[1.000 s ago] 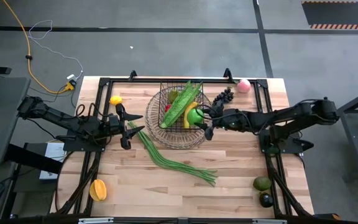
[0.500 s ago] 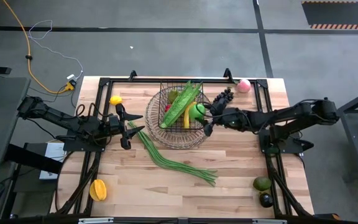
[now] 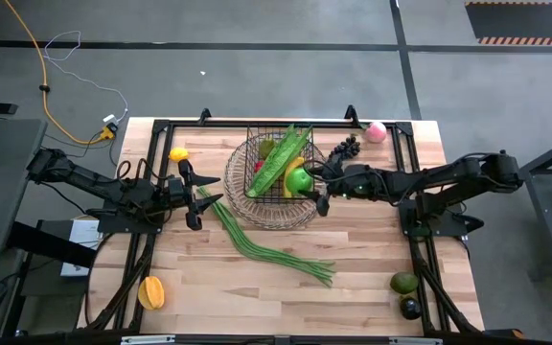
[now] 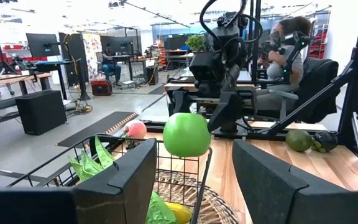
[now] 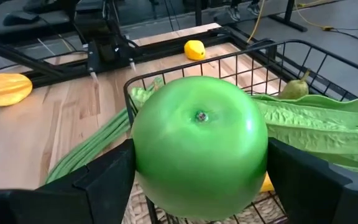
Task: Build produce basket
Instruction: Put the green apple into the black mesh basket, then put the pink peach into the black mesh basket
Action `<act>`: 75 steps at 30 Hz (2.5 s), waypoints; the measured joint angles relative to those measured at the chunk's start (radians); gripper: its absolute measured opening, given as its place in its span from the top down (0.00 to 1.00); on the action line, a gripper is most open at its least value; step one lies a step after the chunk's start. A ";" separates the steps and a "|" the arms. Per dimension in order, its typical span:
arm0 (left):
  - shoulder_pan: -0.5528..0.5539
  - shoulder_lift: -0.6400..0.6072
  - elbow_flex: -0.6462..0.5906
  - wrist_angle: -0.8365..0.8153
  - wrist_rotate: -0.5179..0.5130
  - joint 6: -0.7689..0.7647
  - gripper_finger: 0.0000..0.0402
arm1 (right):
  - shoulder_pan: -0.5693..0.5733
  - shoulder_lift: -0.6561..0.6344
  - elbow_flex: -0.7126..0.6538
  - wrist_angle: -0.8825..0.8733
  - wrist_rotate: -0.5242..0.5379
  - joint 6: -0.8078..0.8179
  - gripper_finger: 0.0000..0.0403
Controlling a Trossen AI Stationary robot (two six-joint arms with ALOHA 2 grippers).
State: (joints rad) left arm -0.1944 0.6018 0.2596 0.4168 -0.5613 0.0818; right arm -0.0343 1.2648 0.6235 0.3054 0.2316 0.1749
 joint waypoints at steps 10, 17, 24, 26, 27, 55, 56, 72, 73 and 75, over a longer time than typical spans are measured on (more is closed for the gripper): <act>0.000 0.000 0.000 0.000 0.000 0.000 0.50 | 0.001 0.000 0.000 -0.001 0.000 0.026 0.03; 0.000 0.000 0.000 0.000 0.000 0.000 0.50 | -0.001 0.000 0.000 0.055 0.049 -0.001 0.05; 0.000 0.000 0.000 0.000 0.000 0.000 0.50 | -0.001 0.000 0.000 0.119 0.055 -0.003 0.05; 0.000 0.000 0.000 0.000 0.000 0.000 0.50 | -0.001 0.000 0.000 0.130 0.055 -0.002 0.05; 0.000 0.000 0.000 0.000 0.000 0.000 0.50 | -0.001 0.000 0.000 0.130 0.054 -0.003 0.05; 0.000 0.000 0.000 0.027 -0.001 0.019 0.50 | -0.138 -0.004 0.000 0.065 0.696 0.152 0.05; 0.000 0.000 0.000 0.027 -0.001 0.019 0.50 | -0.170 -0.004 0.000 0.023 0.692 0.197 0.05; 0.000 0.000 0.000 0.055 0.000 0.015 0.50 | -0.729 0.000 0.000 -0.539 0.453 0.630 0.05; 0.000 0.000 0.000 0.056 0.000 0.016 0.50 | -0.745 0.000 0.000 -0.543 0.457 0.634 0.05; 0.000 0.000 0.000 0.056 0.000 0.016 0.50 | -0.772 0.000 0.000 -0.544 0.466 0.648 0.05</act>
State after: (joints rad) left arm -0.1940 0.6018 0.2596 0.4725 -0.5613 0.0979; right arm -0.8064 1.2644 0.6235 -0.2387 0.6974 0.8225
